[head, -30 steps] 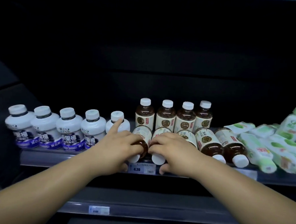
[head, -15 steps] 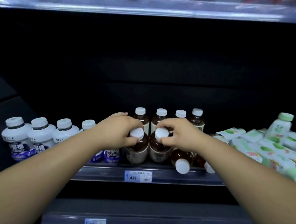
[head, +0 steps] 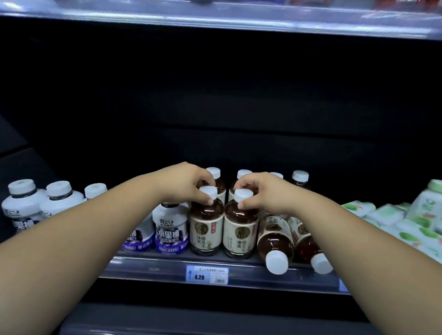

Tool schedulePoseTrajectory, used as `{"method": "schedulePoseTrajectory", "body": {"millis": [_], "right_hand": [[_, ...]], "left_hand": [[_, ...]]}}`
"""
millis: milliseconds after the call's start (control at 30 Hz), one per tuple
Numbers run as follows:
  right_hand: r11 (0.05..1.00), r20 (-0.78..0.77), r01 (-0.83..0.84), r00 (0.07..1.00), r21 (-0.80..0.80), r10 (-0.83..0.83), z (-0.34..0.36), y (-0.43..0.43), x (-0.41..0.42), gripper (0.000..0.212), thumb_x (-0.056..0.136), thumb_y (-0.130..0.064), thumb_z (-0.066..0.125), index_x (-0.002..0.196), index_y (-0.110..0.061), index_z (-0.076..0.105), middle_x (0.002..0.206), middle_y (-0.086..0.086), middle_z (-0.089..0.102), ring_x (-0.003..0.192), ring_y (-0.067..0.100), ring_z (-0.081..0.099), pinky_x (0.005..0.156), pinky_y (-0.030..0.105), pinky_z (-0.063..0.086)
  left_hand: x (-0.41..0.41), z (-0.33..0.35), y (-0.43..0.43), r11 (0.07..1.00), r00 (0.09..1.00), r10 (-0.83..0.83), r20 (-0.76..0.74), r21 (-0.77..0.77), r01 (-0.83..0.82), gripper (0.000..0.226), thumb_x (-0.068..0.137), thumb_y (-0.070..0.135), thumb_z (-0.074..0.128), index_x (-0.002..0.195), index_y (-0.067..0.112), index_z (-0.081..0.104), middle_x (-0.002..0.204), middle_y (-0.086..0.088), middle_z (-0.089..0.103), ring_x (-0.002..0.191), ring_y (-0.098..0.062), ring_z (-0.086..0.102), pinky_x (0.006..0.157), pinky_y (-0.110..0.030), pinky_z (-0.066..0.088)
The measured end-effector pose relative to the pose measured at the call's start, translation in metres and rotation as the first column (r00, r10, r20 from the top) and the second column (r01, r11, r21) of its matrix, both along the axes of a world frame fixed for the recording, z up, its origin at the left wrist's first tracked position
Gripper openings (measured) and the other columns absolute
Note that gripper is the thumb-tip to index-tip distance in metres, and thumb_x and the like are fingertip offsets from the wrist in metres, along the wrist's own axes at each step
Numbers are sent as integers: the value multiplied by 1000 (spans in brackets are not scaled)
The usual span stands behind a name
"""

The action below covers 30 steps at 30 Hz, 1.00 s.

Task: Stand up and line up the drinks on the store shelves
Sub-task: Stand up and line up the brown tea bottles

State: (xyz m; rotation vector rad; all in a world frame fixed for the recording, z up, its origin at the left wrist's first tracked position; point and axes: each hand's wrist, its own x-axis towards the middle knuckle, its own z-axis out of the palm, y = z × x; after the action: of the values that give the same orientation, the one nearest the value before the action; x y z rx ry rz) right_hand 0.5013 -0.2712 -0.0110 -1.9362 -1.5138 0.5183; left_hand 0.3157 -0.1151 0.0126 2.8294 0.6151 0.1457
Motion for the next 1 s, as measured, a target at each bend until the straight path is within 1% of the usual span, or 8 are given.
{"method": "schedulePoseTrajectory", "body": {"millis": [233, 333, 433, 533, 667, 767, 900, 1000], "right_hand": [[994, -85, -103, 991, -40, 99, 4, -2, 10, 30, 79, -19, 83, 102, -34, 72, 105, -4, 73, 105, 32, 68, 92, 49, 56], [994, -59, -91, 994, -56, 88, 5, 2, 10, 29, 80, -21, 83, 101, -35, 71, 102, -6, 73, 89, 24, 69, 83, 40, 58], [992, -106, -98, 990, -76, 89, 11, 3, 10, 21, 83, -28, 81, 101, -35, 74, 101, -6, 73, 89, 12, 67, 81, 36, 57], [999, -126, -32, 992, -15, 30, 20, 6, 14, 15, 86, -34, 77, 100, -31, 77, 102, -10, 75, 97, 9, 69, 87, 36, 57], [994, -39, 83, 996, 65, -81, 27, 15, 22, 23, 83, -38, 80, 105, -34, 74, 106, -10, 73, 102, 9, 68, 93, 38, 57], [990, 89, 126, 987, 63, -131, 31, 23, 29, 31, 84, -35, 80, 113, -34, 70, 111, -11, 69, 104, 10, 65, 97, 37, 53], [986, 325, 163, 935, -34, -143, 32, 37, 34, 51, 89, -30, 75, 136, -33, 57, 132, -6, 60, 120, 16, 58, 101, 33, 46], [978, 379, 159, 920, -136, -97, 26, 48, 36, 60, 92, -29, 71, 147, -34, 47, 148, -5, 51, 132, 20, 50, 108, 35, 41]], "left_hand": [[0, -1, 0, 997, 1000, 3, -10, 73, -2, 35, 78, 57, 73, 97, 29, 66, 83, 7, 67, 75, -9, 64, 71, -36, 56], [1, -2, 2, 997, 1000, -9, -11, 83, 10, 36, 76, 59, 73, 98, 31, 65, 84, 10, 66, 76, -5, 63, 69, -30, 54], [0, 1, 7, 998, 1000, 9, 24, -69, -7, 34, 74, 62, 72, 94, 34, 68, 84, 9, 70, 79, -6, 67, 75, -32, 57], [3, 1, 13, 977, 979, 87, 185, -208, -47, 31, 81, 62, 65, 92, 34, 71, 83, 9, 72, 83, -6, 68, 75, -28, 55], [18, -3, 31, 975, 958, 135, 254, -206, -82, 23, 83, 49, 71, 101, 35, 69, 99, 12, 69, 95, -7, 65, 88, -31, 53], [30, -5, 46, 969, 961, 161, 224, -220, -112, 36, 84, 37, 75, 118, 34, 65, 117, 7, 64, 110, -13, 60, 98, -32, 47], [47, -8, 53, 949, 974, 127, 186, -310, -64, 51, 86, 23, 75, 135, 25, 57, 133, 0, 60, 113, -10, 54, 96, -24, 38], [58, -10, 57, 950, 988, 71, 138, -310, -25, 49, 87, 18, 73, 134, 22, 59, 131, 3, 61, 113, -9, 55, 96, -21, 37]]}}
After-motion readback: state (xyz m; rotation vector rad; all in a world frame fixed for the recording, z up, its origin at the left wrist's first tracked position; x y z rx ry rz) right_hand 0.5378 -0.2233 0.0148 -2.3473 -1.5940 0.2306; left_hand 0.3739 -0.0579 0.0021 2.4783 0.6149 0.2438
